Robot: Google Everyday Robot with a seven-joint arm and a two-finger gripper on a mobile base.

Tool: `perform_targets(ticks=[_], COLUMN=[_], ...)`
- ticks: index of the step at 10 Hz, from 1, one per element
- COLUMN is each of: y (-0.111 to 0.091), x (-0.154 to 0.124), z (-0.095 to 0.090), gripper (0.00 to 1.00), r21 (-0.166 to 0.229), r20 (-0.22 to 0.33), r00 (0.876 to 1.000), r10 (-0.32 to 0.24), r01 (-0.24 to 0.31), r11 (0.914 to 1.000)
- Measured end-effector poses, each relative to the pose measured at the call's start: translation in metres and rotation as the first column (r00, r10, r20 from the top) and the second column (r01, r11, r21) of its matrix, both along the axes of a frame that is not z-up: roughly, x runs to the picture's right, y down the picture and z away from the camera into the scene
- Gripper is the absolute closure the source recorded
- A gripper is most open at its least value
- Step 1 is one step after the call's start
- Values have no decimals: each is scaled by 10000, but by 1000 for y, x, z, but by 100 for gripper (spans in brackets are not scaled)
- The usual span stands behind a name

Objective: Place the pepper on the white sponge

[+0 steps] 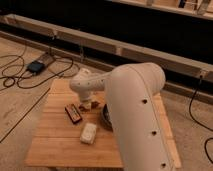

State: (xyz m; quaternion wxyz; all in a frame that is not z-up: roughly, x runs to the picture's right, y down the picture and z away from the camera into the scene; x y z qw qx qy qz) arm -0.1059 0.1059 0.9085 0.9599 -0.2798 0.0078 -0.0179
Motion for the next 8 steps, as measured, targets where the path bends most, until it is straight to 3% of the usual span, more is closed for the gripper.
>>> perform_targets(ticks=[4,8], y=[-2,23], x=[-3,-12], z=[-30,-67], gripper=[100,100], r21=[78,-284], r20=[99,324], r00=[9998,9989], r10=[-159,-350], r01=[158,359], r11=[9998,9989])
